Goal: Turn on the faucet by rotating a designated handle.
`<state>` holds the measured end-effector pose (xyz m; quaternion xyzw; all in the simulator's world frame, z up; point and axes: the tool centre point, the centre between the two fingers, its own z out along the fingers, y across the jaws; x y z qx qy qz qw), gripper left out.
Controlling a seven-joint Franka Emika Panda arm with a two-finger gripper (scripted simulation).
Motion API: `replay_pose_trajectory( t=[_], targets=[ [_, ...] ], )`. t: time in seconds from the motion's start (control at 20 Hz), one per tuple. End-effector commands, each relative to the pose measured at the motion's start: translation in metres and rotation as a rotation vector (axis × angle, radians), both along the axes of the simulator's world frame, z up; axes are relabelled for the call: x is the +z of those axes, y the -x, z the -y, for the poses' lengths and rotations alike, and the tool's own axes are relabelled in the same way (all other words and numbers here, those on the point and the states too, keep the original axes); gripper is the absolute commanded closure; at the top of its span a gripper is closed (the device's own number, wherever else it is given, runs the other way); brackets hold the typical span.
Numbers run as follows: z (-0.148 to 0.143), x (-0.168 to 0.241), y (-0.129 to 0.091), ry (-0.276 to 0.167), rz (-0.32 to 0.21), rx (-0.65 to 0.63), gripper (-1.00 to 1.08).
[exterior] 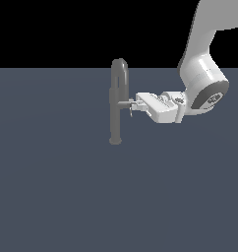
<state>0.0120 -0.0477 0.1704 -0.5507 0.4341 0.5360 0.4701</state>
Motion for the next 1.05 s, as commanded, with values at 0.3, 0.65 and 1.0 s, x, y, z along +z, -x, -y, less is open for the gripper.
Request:
replay_pose_trajectory(
  t=[0.3,0.65,1.0],
  targets=[
    [-0.006,-0.017,-0.009,-0.010,-0.017,-0.005,1.08],
    [-0.009,-0.038,-0.024,0.009,-0.034,-0.023,1.08],
    [-0.011,-0.056,-0.036,0.024,-0.048,-0.037,1.08]
  ],
)
